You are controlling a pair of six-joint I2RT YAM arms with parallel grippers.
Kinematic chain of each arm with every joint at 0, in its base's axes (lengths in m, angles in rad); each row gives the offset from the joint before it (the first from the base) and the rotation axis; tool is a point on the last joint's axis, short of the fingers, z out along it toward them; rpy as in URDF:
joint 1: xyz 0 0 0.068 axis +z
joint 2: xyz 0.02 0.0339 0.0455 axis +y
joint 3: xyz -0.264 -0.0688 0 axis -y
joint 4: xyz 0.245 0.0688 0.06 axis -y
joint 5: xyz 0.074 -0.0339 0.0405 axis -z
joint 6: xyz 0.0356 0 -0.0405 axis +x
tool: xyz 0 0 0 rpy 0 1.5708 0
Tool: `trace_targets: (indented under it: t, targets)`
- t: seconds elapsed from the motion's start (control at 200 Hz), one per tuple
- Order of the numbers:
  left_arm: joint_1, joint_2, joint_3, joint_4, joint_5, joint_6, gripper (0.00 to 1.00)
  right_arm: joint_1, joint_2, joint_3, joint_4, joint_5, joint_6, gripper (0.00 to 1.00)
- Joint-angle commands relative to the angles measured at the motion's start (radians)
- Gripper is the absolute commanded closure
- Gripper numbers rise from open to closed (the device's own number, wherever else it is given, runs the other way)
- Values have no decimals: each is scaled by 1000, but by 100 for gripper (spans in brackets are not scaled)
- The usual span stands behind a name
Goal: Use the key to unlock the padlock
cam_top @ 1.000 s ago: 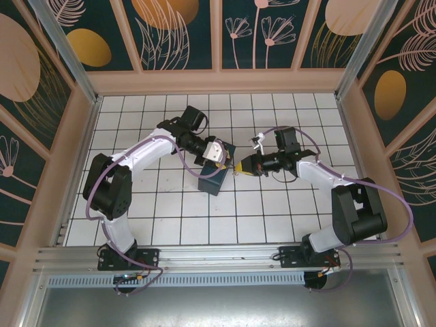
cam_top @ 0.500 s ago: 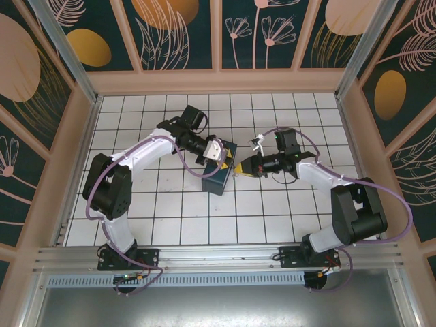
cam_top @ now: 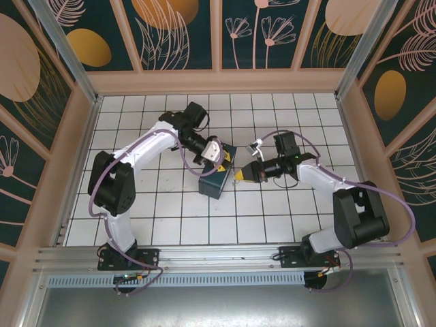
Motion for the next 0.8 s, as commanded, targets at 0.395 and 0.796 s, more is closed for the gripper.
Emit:
trace_targets:
  t: [0.395,0.796]
  targets:
    - [1,1,40,-192,127,184,75,39,-31,24,-163,-58,-107,100]
    - [-1,-37,-9,-155,148,176,75,70,81,104,-204,-25,-215,100]
